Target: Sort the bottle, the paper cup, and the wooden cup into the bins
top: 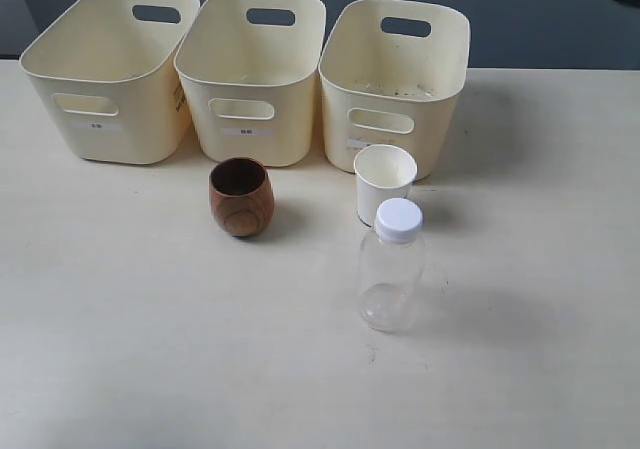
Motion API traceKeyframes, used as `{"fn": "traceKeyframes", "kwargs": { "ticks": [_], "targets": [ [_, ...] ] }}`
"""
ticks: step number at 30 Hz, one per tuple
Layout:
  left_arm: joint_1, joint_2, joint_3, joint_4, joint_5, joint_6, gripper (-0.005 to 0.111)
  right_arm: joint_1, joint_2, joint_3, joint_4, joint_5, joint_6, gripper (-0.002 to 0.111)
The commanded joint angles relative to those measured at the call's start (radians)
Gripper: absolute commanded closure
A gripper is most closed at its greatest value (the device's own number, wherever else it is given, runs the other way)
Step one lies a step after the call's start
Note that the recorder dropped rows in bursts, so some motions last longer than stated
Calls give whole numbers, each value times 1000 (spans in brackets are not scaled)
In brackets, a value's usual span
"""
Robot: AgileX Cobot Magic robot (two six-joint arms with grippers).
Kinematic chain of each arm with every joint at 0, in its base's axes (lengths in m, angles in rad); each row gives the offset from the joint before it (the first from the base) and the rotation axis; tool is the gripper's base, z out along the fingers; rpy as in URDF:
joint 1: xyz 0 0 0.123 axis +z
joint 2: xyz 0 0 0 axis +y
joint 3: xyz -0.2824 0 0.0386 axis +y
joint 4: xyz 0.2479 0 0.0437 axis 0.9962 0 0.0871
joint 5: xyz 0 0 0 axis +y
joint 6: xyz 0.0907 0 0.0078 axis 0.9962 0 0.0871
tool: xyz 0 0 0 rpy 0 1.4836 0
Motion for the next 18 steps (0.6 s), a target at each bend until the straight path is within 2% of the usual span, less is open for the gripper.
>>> {"fn": "traceKeyframes", "kwargs": {
  "ticks": [1, 4, 9, 11, 16, 18],
  "targets": [
    [-1, 4, -5, -2, -5, -1, 107, 70, 84, 44, -34, -3, -19, 108],
    [-1, 4, -5, -2, -5, -1, 107, 152, 137, 82, -44, -16, -23, 104],
    [-1, 4, -5, -2, -5, -1, 107, 276, 240, 119, -69, -71, -18, 86],
    [-1, 4, -5, -2, -5, -1, 107, 317, 283, 119, -61, -93, -18, 76],
    [-1, 4, -5, -2, -5, -1, 107, 385, 385, 119, -53, -140, -18, 43],
    [-1, 4, -5, -2, -5, -1, 107, 392, 427, 119, -48, -154, -18, 37]
  ]
}}
